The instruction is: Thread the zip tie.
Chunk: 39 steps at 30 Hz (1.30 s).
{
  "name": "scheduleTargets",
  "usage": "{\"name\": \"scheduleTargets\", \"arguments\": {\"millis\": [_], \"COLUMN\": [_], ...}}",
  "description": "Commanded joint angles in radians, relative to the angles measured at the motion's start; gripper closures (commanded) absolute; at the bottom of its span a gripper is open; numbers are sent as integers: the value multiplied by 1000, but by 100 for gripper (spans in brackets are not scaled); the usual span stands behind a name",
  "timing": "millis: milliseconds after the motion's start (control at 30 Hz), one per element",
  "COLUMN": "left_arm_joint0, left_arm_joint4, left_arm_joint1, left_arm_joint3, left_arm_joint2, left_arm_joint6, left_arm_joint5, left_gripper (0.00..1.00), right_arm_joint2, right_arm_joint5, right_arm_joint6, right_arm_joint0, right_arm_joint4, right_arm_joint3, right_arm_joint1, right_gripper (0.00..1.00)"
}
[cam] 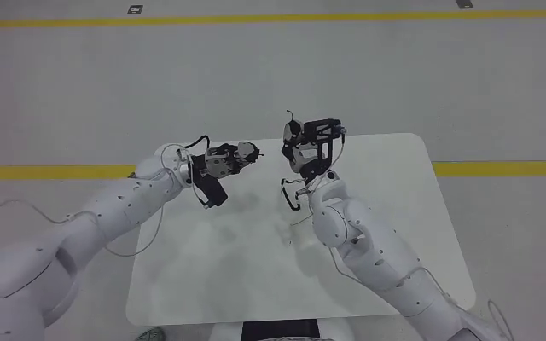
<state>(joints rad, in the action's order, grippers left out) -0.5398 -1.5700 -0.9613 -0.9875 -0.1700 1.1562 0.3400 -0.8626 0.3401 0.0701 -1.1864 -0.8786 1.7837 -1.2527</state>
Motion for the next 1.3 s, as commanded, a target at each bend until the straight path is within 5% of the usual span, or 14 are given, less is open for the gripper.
{"name": "scheduleTargets", "arguments": {"millis": [0,433,833,1267], "left_arm_joint0": [-3,4,4,4], "left_arm_joint4": [0,0,0,0], "left_arm_joint1": [-6,-51,-51,-51], "left_arm_joint3": [-2,25,25,25], "left_arm_joint2": [0,0,0,0], "left_arm_joint6": [-2,-56,-56,-56], "left_arm_joint5": [0,0,0,0], "left_gripper": [100,100,100,100], "right_arm_joint2": [-6,-18,-15,16], "right_arm_joint5": [0,0,-4,0], "right_arm_joint6": [11,34,25,28], "right_arm_joint0": [-6,-27,-36,-58], "right_arm_joint4": [-7,-42,-77,-136], "right_arm_joint3": [3,12,10,5], "right_arm_joint1": [-2,-20,-22,-62], "right_gripper": [100,100,100,100]}}
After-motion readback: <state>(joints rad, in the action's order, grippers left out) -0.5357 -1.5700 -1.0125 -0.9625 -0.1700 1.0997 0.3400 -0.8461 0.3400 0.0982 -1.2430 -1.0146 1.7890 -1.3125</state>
